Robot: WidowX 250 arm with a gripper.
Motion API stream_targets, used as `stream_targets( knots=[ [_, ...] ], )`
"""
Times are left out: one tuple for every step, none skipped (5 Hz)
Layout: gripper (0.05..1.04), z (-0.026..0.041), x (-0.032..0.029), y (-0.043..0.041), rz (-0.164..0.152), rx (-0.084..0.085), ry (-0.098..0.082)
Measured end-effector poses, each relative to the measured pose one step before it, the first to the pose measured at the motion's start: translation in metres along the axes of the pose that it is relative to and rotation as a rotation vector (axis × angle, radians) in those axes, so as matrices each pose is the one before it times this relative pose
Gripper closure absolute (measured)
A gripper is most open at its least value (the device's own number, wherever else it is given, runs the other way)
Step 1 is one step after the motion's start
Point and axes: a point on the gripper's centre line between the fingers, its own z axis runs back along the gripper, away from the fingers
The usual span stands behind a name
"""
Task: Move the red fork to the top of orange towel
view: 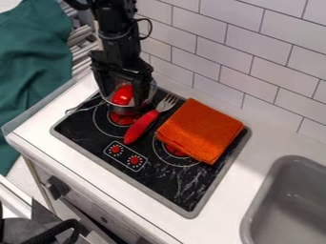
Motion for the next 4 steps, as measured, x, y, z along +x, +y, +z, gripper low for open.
stream_targets(
  knots=[
    [0.075, -0.00877, -0.00631, -0.00127, 0.0087, -0.0086, 0.0326],
    [0.075, -0.00897, -0.01547, -0.00141, 0.0162, -0.0022, 0.0341],
    [0.075, -0.0071, -0.00764, 0.00205, 0.0117, -0.0087, 0.0033],
    [0.075, -0.01903, -0.01358, -0.00121, 0.0056, -0.0043, 0.0335]
  ],
)
